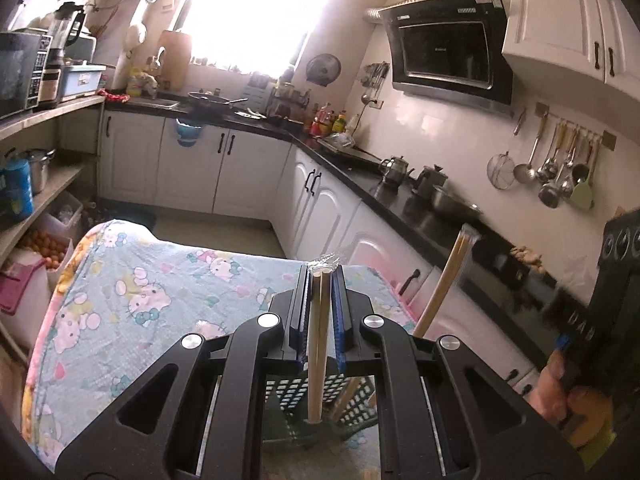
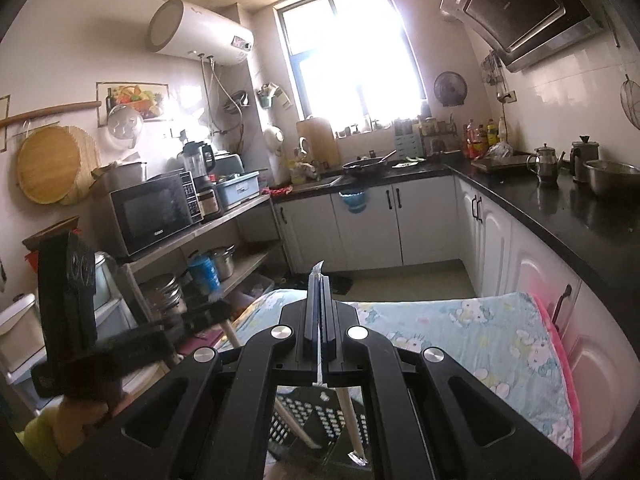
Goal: Organize utensils
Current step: 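Lift the held chopsticks with both tools and carry them above the caddy, then drop the chopsticks into the caddy, opening the left tool then the right tool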
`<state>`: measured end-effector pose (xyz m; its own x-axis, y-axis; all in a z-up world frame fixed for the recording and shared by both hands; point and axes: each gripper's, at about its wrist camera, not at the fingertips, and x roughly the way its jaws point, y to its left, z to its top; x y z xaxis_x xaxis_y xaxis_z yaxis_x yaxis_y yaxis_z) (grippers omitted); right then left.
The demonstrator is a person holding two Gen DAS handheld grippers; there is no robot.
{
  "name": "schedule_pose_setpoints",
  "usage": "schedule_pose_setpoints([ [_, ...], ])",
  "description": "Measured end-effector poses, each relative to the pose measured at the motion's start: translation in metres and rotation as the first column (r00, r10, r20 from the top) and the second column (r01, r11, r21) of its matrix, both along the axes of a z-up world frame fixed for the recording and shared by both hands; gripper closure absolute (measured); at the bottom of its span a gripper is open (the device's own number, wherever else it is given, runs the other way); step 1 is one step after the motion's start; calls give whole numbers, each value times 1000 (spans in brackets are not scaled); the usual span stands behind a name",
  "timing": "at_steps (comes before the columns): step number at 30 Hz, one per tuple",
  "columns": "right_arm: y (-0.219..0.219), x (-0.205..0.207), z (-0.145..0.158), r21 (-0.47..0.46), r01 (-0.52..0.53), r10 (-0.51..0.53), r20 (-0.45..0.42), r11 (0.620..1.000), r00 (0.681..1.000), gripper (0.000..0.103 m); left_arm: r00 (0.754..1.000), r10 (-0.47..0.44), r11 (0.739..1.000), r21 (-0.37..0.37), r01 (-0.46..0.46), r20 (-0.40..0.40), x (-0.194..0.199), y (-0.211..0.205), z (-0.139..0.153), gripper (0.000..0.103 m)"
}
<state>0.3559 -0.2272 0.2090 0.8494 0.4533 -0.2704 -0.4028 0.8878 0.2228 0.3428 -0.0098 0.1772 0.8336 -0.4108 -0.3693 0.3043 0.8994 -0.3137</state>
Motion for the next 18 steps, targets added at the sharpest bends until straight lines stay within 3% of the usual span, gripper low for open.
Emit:
schedule_pose_setpoints([
  [18,14,34,-43,5,23,-23,-33,1000,999,102,1000,-10,997,71,12,-30,4,-20,-56,98],
])
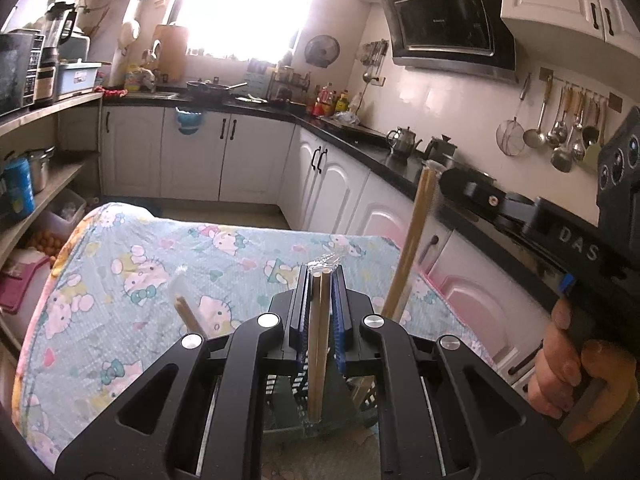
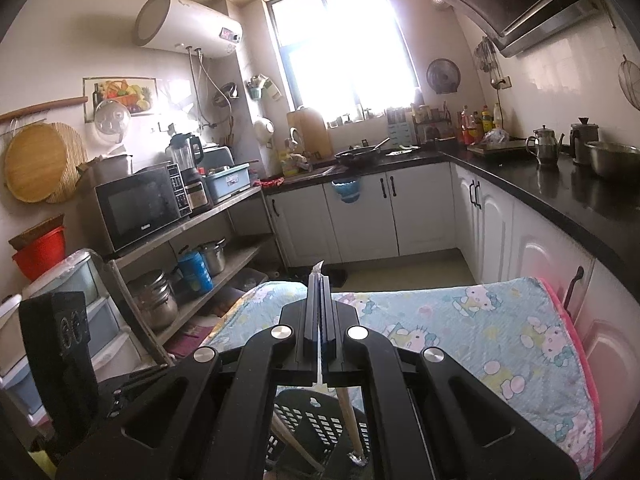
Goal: Organize utensils
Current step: 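Drop the chopsticks into the caddy, opening the left tool then the right tool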
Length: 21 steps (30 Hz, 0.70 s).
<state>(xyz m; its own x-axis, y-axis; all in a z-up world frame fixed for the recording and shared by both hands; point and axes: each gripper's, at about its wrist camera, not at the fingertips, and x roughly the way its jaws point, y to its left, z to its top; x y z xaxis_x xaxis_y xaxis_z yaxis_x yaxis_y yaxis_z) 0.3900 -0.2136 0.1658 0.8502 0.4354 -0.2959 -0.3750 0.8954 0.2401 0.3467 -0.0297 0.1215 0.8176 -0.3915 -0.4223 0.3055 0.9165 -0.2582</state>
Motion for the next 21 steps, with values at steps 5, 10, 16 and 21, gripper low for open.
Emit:
schedule_pose_setpoints([
  [5,-1,4,-12,5,15,-15,-6,1000,1000,102,1000,0,1000,-9,0,-24,2,1,-12,98],
  [10,-2,9,-24,19,20,-19,-13,1000,1000,102,999,2,1000,-17,-2,-45,1,4,-23,98],
  [16,0,14,-35,47,14,-13,-22,999,1000,102,998,12,1000,-15,-13,-59,-4,8,-34,98],
  [21,5,19,-49,37,8,-6,-44,999,999,102,997,12,1000,-10,-12,-78,-6,8,-40,98],
])
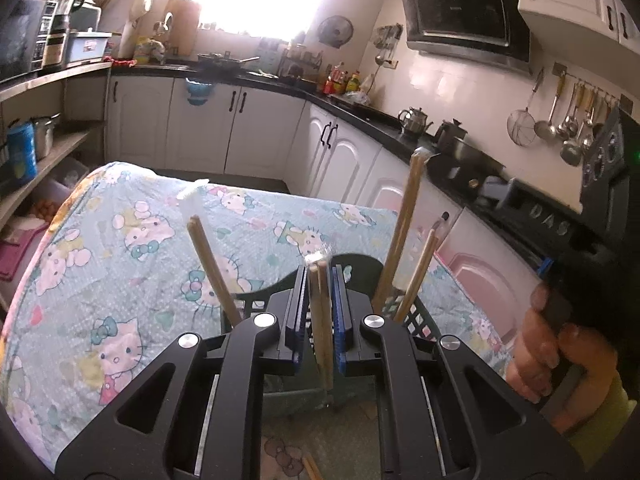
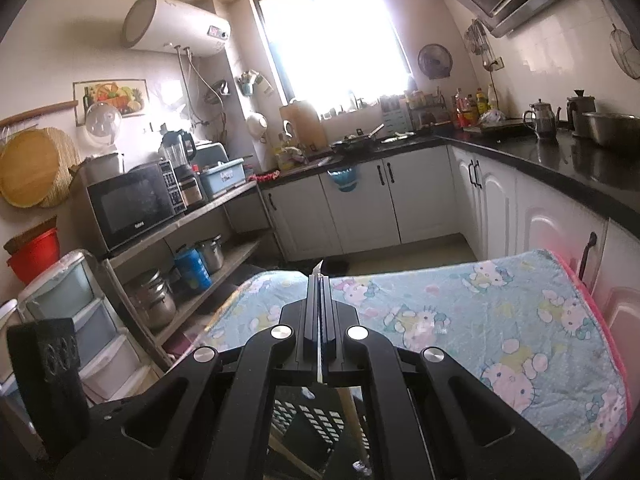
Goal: Organize utensils
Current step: 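Drop the chopsticks into the caddy, opening the left tool then the right tool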
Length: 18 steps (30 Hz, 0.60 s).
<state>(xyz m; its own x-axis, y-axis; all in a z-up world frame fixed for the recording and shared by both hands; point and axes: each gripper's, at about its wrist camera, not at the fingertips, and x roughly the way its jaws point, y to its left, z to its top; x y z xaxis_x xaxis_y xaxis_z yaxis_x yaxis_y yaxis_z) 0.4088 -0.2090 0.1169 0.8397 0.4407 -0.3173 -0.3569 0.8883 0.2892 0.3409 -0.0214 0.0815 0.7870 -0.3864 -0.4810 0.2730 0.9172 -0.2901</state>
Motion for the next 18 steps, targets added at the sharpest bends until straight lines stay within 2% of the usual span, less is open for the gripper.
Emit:
schedule_pose_setpoints([
  [9,-7,6,-23,-44,-6,2,-94,999,996,102,999,-32,999,-13,32,-11,-2,-3,-4,94],
  [11,-12,6,-25,-56,1,-7,-111,998,994,101,999,-32,999,-13,32,-12,-4,-2,-4,87],
  [18,-26,1,-30,-68,9,-19,-143,998,989,100,999,-49,999,5,49,-20,-9,-6,-1,72],
])
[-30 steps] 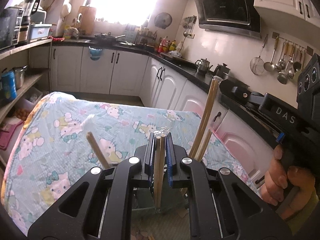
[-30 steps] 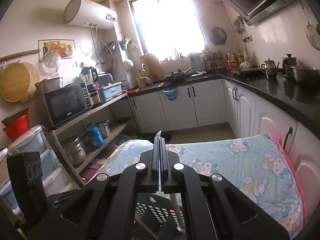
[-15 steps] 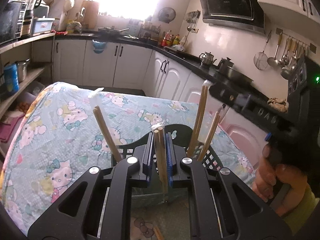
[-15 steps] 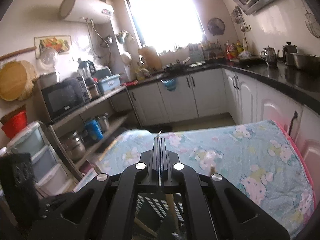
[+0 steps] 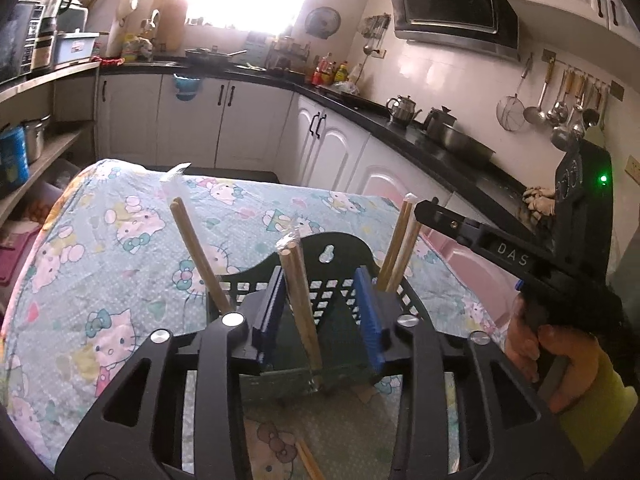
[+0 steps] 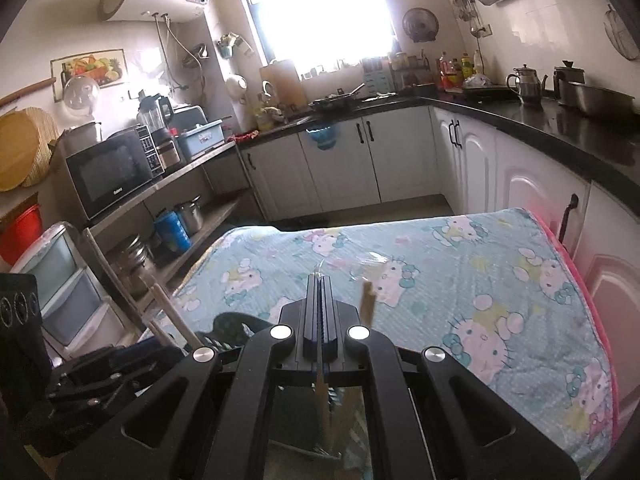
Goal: Organize utensils
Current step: 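Drop the chopsticks into the caddy, opening the left tool then the right tool, then withdraw both open tools from the caddy toward the remaining chopsticks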
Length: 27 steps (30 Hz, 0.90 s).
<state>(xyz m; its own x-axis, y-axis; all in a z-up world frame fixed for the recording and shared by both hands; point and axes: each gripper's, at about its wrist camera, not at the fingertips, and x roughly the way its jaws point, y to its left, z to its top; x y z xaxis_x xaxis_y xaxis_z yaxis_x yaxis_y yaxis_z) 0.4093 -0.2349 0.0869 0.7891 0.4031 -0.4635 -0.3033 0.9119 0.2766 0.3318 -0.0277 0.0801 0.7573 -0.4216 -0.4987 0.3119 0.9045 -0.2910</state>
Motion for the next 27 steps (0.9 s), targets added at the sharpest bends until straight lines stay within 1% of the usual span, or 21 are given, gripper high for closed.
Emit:
schedule_pose_setpoints([
  [1,-2,0,-1,2,-1,1,-7,1000,1000,97,1000,-4,1000,2,4,-3,-1,0,0,68],
  [2,-4,-1,-1,4,-3,3,-14,1000,1000,94,1000,-6,1000,5,6,-3,-2,-1,1,66],
  [4,-8,-5,0,4,0,0,-15,1000,1000,81,1000,-5,1000,10,5,-3,-4,-1,1,63],
  [8,-15,-10,2,-2,2,-2,-20,1000,1000,76,1000,-1,1000,16,1,0,-8,0,3,58],
  [11,-21,-16,4,-10,6,-6,-24,1000,1000,72,1000,3,1000,17,-3,-5,-11,0,3,51],
  [15,-27,-24,5,-27,19,-20,-36,999,999,66,1000,14,1000,21,-14,-5,-16,3,5,46],
  [17,-29,-29,5,-36,20,-22,-37,999,999,65,1000,17,1000,19,-17,0,-20,5,6,39],
  [20,-32,-37,5,-43,21,-23,-37,999,999,58,1000,24,999,23,-24,4,-25,7,8,31],
  [24,-34,-48,4,-50,19,-21,-37,999,999,55,999,39,999,24,-39,0,-32,13,9,23],
  [25,-34,-51,3,-52,17,-19,-37,999,999,52,999,43,999,29,-43,2,-34,13,9,19],
  [27,-35,-56,4,-54,17,-18,-36,998,999,48,999,49,998,33,-49,8,-39,15,10,15],
])
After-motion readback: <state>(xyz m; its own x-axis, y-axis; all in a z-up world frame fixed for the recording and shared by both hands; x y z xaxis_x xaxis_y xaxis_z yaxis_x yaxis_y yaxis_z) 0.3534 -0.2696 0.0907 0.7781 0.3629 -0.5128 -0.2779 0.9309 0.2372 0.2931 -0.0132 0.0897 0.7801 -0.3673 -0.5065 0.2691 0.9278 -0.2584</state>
